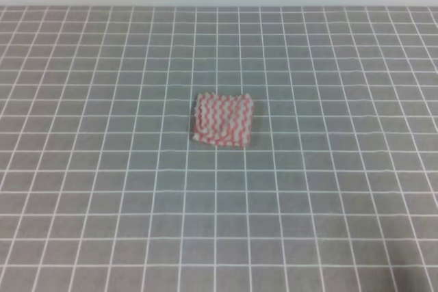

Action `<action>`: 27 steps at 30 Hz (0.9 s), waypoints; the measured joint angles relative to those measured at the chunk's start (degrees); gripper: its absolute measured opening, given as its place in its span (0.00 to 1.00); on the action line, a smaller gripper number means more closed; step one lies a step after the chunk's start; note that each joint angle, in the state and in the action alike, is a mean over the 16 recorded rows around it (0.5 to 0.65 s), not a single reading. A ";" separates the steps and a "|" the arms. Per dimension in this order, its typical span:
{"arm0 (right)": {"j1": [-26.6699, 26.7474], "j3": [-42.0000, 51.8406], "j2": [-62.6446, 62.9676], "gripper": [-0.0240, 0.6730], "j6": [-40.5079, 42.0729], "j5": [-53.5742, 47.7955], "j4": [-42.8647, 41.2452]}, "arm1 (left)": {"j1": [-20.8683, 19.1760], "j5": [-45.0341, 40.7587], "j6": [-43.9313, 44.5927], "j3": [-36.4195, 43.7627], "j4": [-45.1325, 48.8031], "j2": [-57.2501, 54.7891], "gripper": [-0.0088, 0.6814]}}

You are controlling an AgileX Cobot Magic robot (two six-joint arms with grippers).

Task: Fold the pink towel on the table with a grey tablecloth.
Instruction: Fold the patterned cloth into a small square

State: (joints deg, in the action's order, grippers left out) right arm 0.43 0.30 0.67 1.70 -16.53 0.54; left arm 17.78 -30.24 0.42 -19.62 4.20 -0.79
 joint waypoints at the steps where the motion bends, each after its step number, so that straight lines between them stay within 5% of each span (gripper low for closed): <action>1: 0.00 0.00 -0.06 0.01 -0.01 0.01 0.08 | -0.93 2.41 -0.07 1.48 -0.26 0.29 0.01; 8: 0.00 -0.09 0.00 0.01 -0.05 0.07 0.62 | -7.24 15.62 0.17 12.70 -3.48 1.66 0.01; 27: 0.00 0.09 0.00 0.01 -0.07 0.15 0.70 | -9.90 10.05 1.12 19.94 -5.23 1.54 0.01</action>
State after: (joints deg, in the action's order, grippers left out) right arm 0.43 0.39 0.67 1.63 -16.38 1.24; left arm 7.88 -20.19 1.54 0.32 -1.03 0.75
